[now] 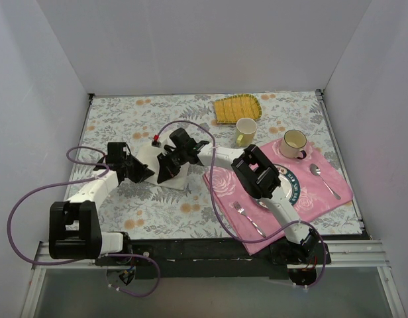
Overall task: Fold the napkin, place the utensils inside, and roll it up
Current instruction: Roll the napkin with the utensil
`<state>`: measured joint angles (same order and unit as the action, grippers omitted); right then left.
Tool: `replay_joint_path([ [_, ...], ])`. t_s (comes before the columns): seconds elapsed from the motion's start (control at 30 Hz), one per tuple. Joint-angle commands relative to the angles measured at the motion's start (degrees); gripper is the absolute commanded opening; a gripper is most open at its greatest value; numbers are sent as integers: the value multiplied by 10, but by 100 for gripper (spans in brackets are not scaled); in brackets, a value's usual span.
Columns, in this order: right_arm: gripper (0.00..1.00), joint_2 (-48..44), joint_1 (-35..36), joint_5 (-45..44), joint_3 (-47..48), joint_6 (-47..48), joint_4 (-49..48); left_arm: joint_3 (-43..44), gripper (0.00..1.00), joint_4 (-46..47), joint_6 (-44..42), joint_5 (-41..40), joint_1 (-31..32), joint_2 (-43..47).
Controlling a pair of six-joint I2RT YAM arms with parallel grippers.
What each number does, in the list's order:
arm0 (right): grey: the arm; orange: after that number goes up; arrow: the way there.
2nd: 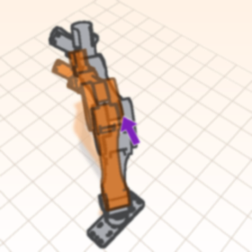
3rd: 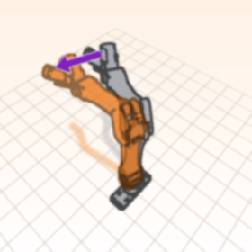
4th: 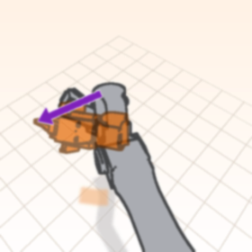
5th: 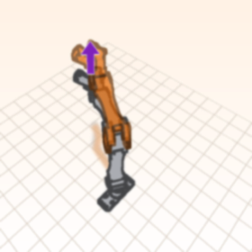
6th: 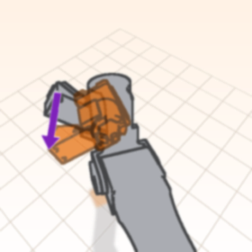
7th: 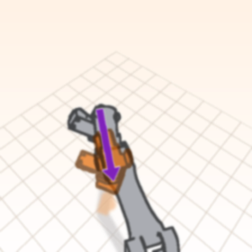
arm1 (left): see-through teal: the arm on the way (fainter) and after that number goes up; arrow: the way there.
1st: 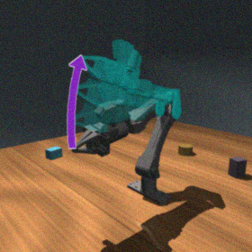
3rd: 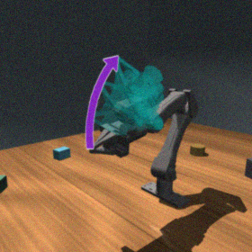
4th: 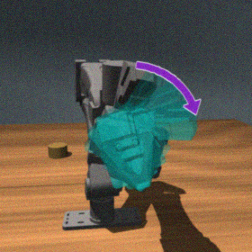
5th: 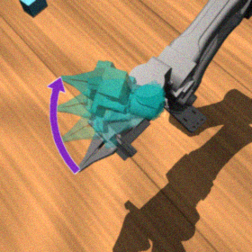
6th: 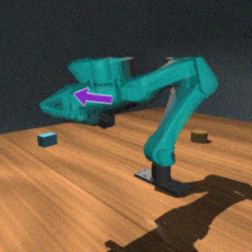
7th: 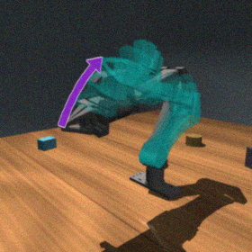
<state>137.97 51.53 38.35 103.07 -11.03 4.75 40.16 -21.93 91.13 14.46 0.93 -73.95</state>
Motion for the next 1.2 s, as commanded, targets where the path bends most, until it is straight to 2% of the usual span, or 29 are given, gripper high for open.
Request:
replay_joint_path([
  [0.0, 1, 55, -10, 29, 10, -15, 57, -38, 0, 89, 10, 43, -8, 0],
  [0.17, 1, 80, -23, 57, 36, -39, 79, -87, 0, 169, 29, 61, -27, 18],
  [0.37, 1, 99, -30, 75, 48, -58, 88, -122, 0, 217, 42, 53, -32, 14],
  [0.77, 2, 101, -36, 95, 42, -68, 85, -180, 0, 357, 74, 55, -45, -36],
  [1.0, 12, 90, -41, 99, 47, -86, 77, -247, 0, 429, 80, 35, -46, -53],
  [1.1, 22, 83, -42, 86, 57, -74, 97, -258, 0, 427, 69, 13, -46, -63],
  [1.17, 33, 75, -42, 69, 68, -64, 119, -258, 0, 411, 65, 2, -47, -71],
])
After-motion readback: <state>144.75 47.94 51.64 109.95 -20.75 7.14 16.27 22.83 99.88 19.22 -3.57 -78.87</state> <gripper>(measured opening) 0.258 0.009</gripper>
